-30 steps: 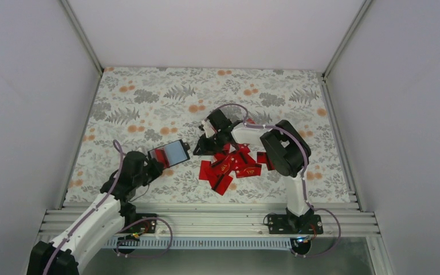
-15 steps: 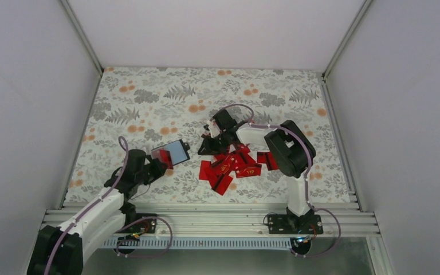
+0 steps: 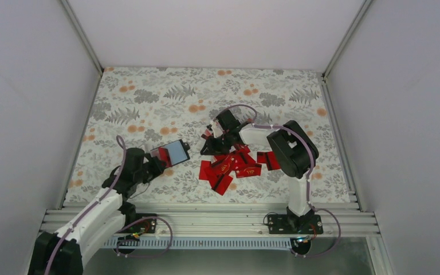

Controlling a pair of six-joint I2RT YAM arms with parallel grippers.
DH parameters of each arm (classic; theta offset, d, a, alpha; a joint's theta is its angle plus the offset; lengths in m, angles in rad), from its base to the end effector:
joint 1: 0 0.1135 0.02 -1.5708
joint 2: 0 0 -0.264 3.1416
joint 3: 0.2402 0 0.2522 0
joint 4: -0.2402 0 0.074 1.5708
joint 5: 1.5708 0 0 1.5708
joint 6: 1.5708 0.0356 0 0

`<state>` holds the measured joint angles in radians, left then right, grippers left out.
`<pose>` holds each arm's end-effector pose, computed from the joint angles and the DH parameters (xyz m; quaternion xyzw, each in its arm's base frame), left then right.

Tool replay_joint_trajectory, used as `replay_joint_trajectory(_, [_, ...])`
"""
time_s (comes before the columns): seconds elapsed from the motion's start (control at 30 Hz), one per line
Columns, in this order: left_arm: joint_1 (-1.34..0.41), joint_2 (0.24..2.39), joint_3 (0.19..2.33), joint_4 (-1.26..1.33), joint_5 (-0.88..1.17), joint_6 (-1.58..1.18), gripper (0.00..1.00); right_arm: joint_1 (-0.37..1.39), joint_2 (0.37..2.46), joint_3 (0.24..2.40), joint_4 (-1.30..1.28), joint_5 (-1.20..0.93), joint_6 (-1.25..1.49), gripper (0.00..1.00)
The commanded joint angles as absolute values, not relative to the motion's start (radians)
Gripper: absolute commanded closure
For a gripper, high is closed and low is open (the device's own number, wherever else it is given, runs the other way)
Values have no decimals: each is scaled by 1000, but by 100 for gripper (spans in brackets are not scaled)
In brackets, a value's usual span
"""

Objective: Put the credit cards into the card holder

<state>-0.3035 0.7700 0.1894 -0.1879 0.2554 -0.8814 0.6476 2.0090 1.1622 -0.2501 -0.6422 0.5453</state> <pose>0.1368 -0.0523 0.1377 -0.2125 0.8894 -0.3135 0.2558 0.2950 0.2499 0.1176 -0.1211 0.9174 0.3789 0.0120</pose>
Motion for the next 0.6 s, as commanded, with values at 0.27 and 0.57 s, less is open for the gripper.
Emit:
replay_joint_trajectory(0.27, [-287, 763, 227, -244, 234, -860, 98, 628, 2020, 1135, -314, -568, 521, 80])
replay_joint_trajectory(0.57, [-278, 908, 234, -145, 320, -810, 98, 621, 2017, 1119, -313, -568, 514, 80])
